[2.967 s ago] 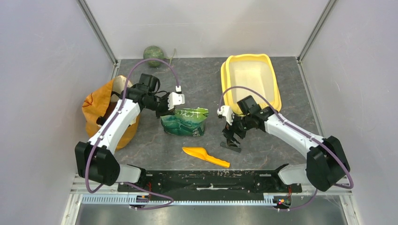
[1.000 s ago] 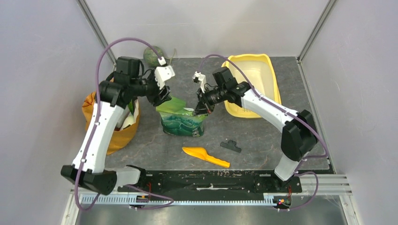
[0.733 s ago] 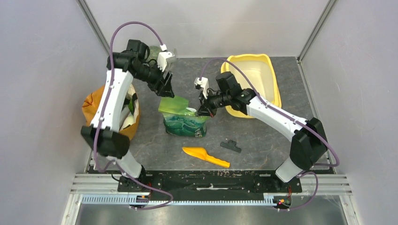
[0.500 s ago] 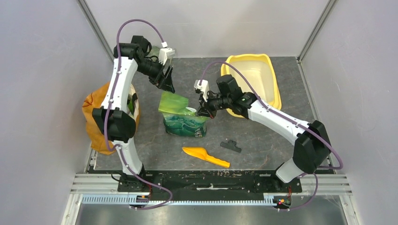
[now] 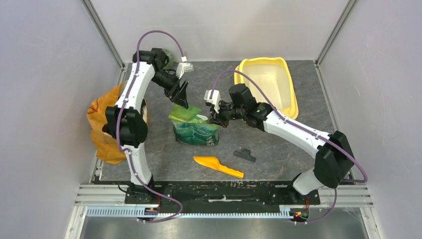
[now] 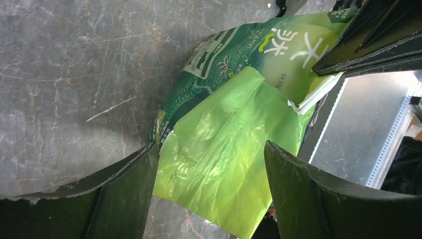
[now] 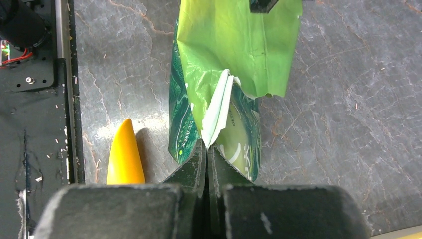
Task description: Fill the litter box with clean litter
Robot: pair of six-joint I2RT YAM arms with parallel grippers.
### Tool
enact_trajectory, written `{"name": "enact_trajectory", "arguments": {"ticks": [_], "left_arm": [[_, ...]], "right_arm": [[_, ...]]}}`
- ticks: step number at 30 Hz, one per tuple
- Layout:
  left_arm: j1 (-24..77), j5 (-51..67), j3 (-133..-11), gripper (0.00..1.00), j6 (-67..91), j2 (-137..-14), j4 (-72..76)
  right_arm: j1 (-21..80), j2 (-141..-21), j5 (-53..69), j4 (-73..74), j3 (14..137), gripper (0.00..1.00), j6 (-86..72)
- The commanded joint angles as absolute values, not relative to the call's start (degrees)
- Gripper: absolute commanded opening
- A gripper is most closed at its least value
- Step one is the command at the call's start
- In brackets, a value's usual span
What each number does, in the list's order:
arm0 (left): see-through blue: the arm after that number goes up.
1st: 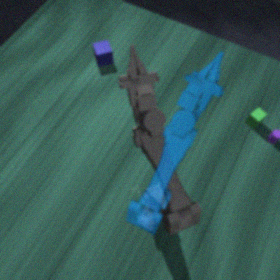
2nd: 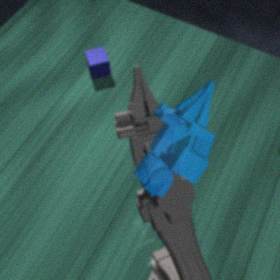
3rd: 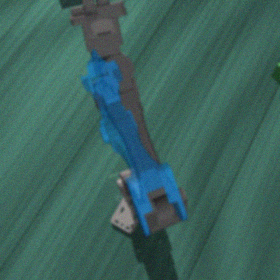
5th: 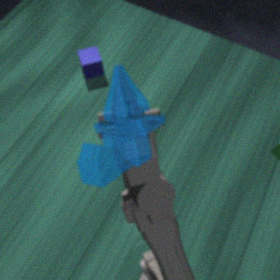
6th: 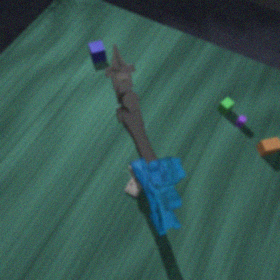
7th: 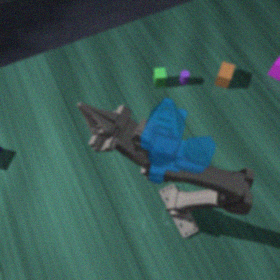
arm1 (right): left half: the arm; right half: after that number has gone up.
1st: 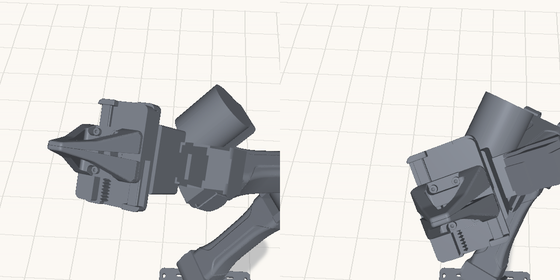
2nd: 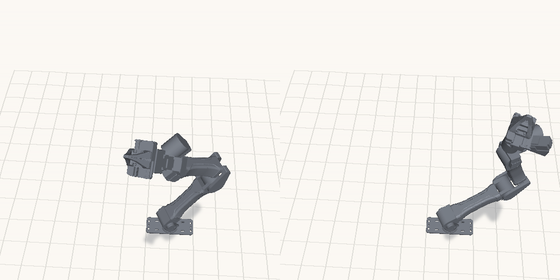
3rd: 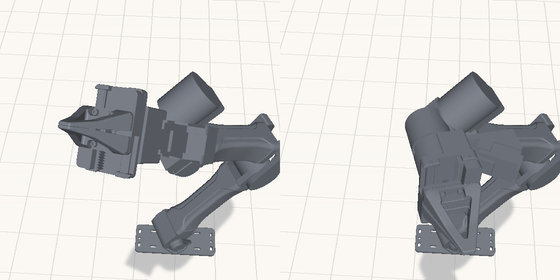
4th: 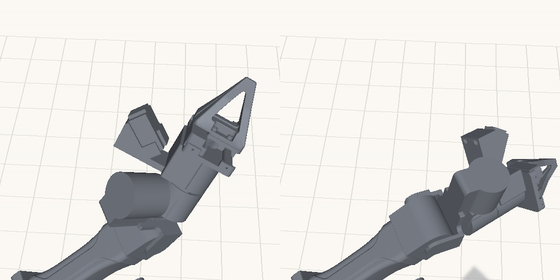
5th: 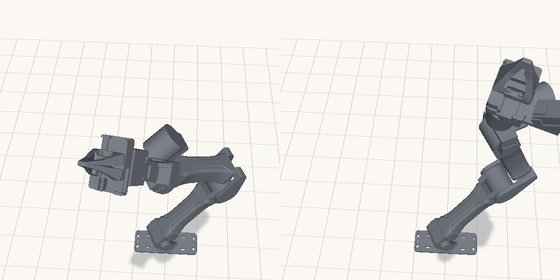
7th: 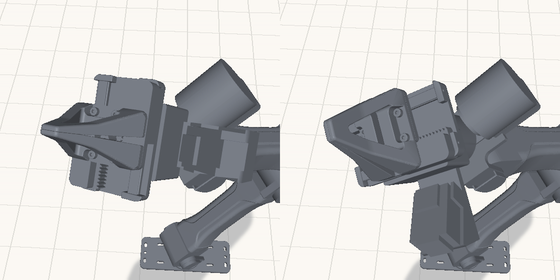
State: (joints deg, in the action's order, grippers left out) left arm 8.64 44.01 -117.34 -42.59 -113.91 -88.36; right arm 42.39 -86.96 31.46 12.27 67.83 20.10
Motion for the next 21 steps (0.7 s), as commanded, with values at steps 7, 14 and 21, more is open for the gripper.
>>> {"name": "enact_trajectory", "arguments": {"ticks": [7,14,21], "left_arm": [[7.6,49.1,-121.5,0.89,-44.2,-117.3,-91.6],[7.6,46.8,-131.7,0.90,-47.3,-119.9,-94.0],[9.0,49.9,-120.0,0.90,-50.1,-117.2,-94.4]], "right_arm": [[43.1,-85.4,30.2,8.1,67.6,0.00,24.8],[43.2,-85.8,29.9,8.2,68.4,0.00,24.4],[43.3,-85.6,28.7,7.9,68.0,0.00,26.1]]}}
